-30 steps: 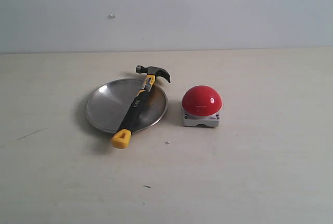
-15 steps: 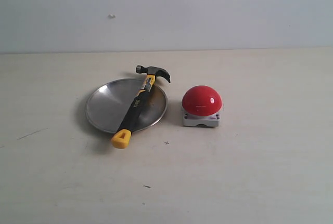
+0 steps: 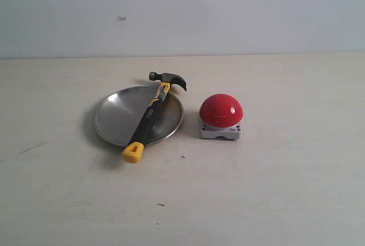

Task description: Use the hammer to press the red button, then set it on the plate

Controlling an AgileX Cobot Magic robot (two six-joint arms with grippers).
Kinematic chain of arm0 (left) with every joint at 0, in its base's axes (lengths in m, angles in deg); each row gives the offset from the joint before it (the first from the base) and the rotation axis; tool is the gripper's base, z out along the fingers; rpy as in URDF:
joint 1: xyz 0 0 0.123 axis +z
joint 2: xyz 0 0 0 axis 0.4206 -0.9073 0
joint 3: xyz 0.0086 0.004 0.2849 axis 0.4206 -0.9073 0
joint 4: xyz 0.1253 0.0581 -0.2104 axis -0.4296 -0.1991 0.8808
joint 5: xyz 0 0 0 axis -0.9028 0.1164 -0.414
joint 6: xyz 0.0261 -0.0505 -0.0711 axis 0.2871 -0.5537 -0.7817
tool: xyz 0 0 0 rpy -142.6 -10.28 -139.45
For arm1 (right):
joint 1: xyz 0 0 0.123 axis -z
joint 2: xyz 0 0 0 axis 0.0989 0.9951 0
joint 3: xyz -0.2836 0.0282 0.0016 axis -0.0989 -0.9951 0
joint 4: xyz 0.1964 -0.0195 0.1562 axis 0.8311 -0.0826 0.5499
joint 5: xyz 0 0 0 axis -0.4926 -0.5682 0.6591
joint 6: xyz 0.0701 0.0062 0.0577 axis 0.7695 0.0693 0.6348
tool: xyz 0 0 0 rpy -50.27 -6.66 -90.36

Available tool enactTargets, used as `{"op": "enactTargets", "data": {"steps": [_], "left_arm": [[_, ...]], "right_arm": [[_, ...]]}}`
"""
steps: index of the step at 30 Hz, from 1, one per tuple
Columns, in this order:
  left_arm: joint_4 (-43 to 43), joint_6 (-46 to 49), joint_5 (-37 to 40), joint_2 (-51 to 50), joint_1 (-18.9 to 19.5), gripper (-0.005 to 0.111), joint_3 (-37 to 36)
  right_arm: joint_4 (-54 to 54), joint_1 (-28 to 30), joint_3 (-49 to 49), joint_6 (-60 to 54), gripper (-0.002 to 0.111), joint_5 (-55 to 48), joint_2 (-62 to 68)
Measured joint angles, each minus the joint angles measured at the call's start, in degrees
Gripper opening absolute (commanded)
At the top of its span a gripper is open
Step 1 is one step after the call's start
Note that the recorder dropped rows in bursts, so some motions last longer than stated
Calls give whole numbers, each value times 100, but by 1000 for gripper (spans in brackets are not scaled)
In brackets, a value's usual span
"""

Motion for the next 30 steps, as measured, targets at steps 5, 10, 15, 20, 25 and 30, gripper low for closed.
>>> {"op": "enactTargets", "data": {"steps": [5, 10, 15, 20, 25, 30], "left_arm": [[0, 0, 0, 0, 0, 0, 0], [0, 0, 0, 0, 0, 0, 0], [0, 0, 0, 0, 0, 0, 0], [0, 0, 4, 0, 0, 0, 0], [0, 0, 4, 0, 0, 0, 0], [0, 0, 4, 0, 0, 0, 0]], "right_arm": [[0, 198, 0, 0, 0, -460, -201], [0, 200, 0, 145, 0, -1000, -302], [0, 200, 0, 168, 0, -1130, -302], [0, 200, 0, 168, 0, -1142, -302], [0, 200, 0, 168, 0, -1142, -302], [0, 200, 0, 178, 0, -1142, -302]]}}
